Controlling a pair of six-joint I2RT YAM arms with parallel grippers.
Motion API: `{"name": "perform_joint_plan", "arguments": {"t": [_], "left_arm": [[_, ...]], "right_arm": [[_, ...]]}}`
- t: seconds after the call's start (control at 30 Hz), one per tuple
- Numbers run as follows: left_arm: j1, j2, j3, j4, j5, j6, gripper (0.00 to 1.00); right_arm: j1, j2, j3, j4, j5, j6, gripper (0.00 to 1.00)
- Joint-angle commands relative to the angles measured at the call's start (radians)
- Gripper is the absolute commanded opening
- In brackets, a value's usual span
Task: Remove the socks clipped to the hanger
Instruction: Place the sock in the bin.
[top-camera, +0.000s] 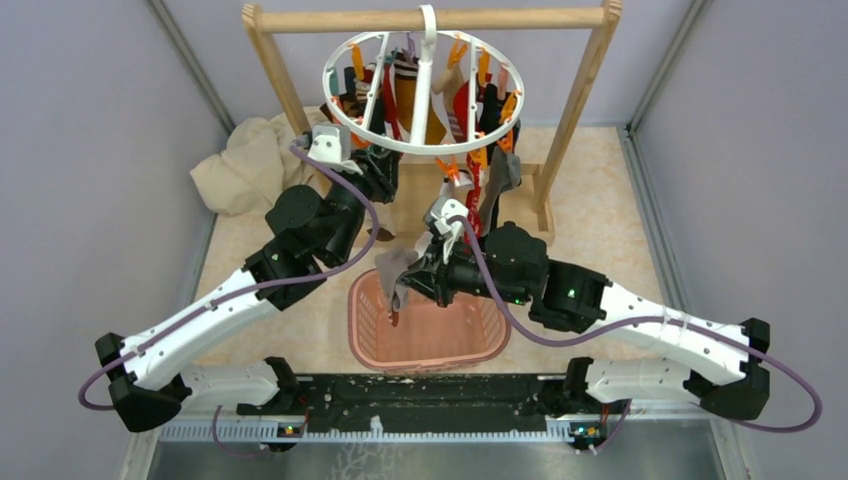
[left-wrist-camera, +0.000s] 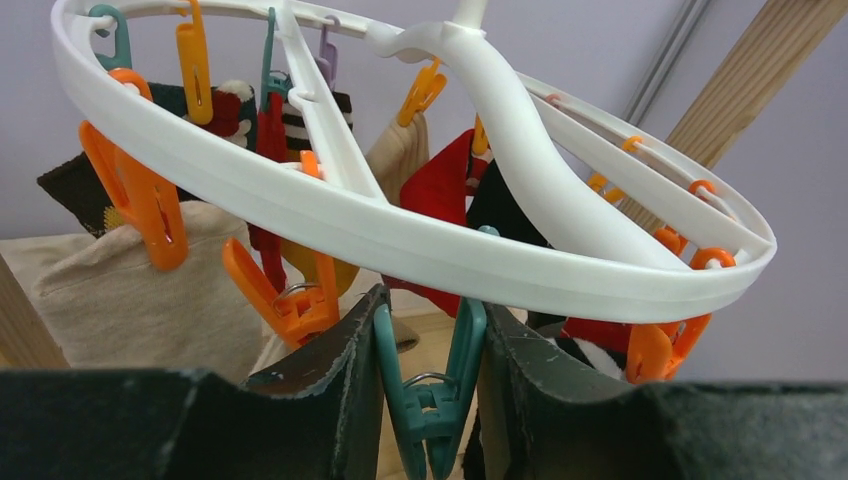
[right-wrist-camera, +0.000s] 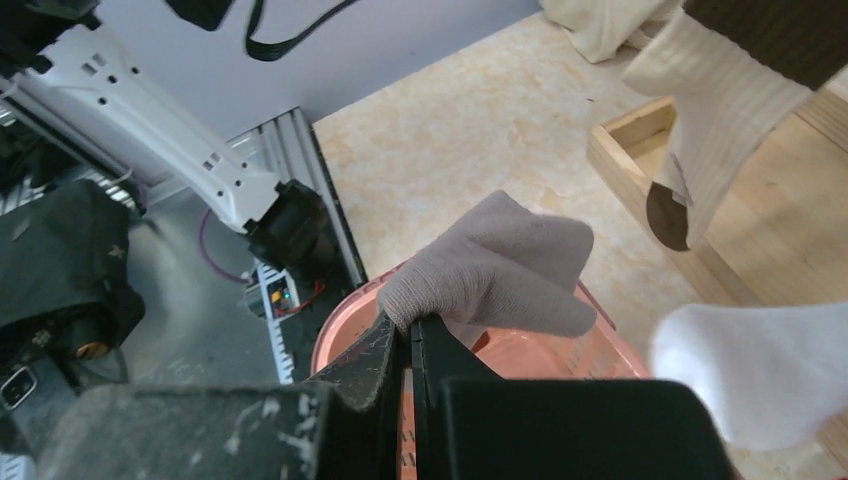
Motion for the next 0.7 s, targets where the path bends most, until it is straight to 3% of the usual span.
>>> {"name": "perform_joint_plan", "arguments": {"t": [0.0, 0.1, 0.27, 0.43, 0.57, 0.6, 0.67], "left_arm": [[-0.004, -0.02, -0.014, -0.02, 0.016, -0.017, 0.43], [-0.003, -0.022, -0.02, -0.035, 0.019, -0.028, 0.47], [-0.004, -0.037, -0.041, -0.066, 0.025, -0.05, 0.67], [-0.004, -0.036, -0.048, -0.091, 0.041, -0.061, 0.79], [-0.004, -0.04, -0.055, -0.117, 0.054, -0.083, 0.9], [-0.004, -0.04, -0.058, -0.122, 0.057, -0.089, 0.98], [-0.003, -0.042, -0.061, -0.136, 0.058, -0.098, 0.99]], "right_arm": [[0.01, -0.037, 0.067, -0.006, -0.088, -0.008, 0.0], [0.01, -0.043, 0.062, -0.021, -0.083, -0.007, 0.0], [0.01, -0.06, 0.049, -0.046, -0.088, 0.001, 0.0], [0.01, -0.071, 0.011, -0.071, -0.079, 0.006, 0.0], [0.01, -0.078, -0.039, -0.081, -0.017, 0.017, 0.0], [0.01, -0.078, -0.053, -0.084, 0.005, 0.018, 0.0], [0.01, -0.076, -0.089, -0.082, 0.059, 0.025, 0.0]]}}
